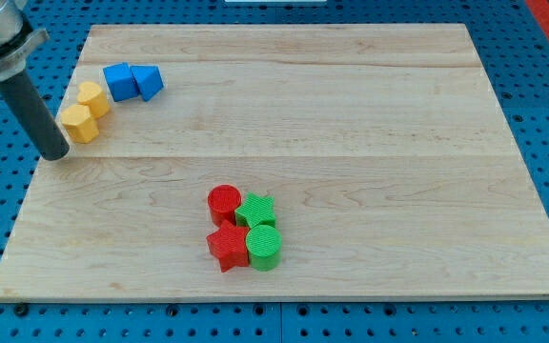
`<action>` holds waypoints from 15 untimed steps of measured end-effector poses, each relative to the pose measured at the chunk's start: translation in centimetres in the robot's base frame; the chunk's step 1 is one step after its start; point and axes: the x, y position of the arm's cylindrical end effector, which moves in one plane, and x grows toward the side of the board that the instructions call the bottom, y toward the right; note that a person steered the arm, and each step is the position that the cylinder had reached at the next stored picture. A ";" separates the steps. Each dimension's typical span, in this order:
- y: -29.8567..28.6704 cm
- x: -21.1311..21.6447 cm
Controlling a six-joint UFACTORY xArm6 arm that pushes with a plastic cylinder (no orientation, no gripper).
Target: Move the red circle towards blue triangle
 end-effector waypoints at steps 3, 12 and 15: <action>2.9 2.6; 17.3 6.4; 18.2 6.3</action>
